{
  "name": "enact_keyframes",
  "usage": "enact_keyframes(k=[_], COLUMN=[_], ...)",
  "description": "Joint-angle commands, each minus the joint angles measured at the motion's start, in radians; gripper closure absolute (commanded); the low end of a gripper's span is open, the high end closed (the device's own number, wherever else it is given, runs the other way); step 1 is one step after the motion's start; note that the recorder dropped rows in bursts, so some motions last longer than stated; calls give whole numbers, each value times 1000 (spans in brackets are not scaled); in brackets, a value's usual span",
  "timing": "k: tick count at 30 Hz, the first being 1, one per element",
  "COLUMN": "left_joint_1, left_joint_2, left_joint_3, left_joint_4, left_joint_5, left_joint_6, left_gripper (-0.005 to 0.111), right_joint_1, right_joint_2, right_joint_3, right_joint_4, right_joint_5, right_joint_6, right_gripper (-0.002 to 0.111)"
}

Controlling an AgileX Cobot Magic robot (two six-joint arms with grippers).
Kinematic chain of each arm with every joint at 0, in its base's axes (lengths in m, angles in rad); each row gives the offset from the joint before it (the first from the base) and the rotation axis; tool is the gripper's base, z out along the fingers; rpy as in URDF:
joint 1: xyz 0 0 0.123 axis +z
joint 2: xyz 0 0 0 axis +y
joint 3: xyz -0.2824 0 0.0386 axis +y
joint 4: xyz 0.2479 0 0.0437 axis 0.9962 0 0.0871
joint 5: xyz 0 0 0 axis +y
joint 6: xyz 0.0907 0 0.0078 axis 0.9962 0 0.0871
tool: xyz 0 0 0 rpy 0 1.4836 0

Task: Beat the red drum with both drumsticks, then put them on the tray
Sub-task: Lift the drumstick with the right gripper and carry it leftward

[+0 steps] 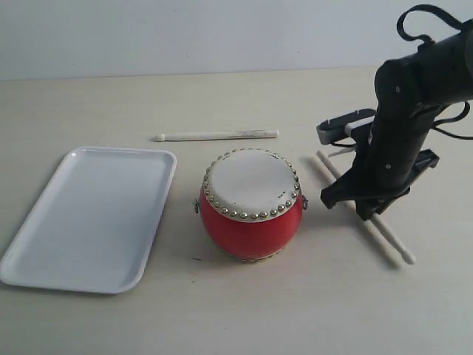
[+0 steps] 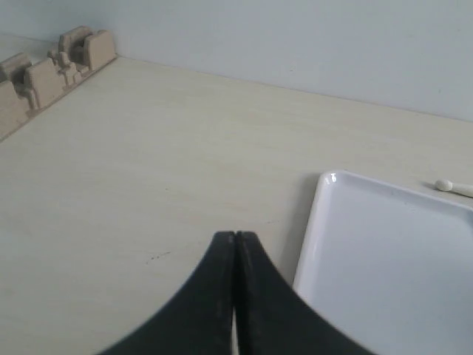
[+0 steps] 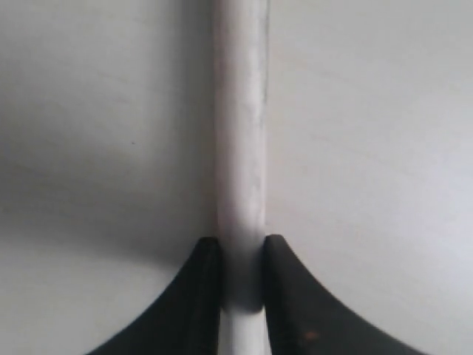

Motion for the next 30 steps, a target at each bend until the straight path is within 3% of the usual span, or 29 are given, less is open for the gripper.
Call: enact_keyframes(k=[1, 8, 10, 17, 21, 25, 30], left_joint_1=[-6, -6, -6, -6, -5, -5, -5], left_joint_2=[-6, -6, -6, -6, -6, -6, -6], left_joint_3=[3, 3, 3, 3, 3, 3, 3], left_joint_4=[-9, -9, -9, -9, 65, 99, 7], left_joint_5=[0, 0, 0, 0, -13, -189, -502], left_joint_6=[-1, -1, -1, -1, 6, -1, -144], left_gripper=[107, 107, 107, 107, 107, 107, 107], right_joint_1=[0, 12, 33, 210, 330, 437, 552], right_joint_2=[-95, -152, -137, -77, -75, -75, -75], right_joint_3=[-120, -442, -513, -661, -672, -672, -671], right_joint_4=[-62, -28, -3, -128, -221, -325, -587], right_joint_5=[141, 443, 453, 453, 453, 453, 453], right_joint_6=[54, -116, -152, -263, -319, -439, -555], right_gripper=[108, 108, 108, 108, 108, 108, 108])
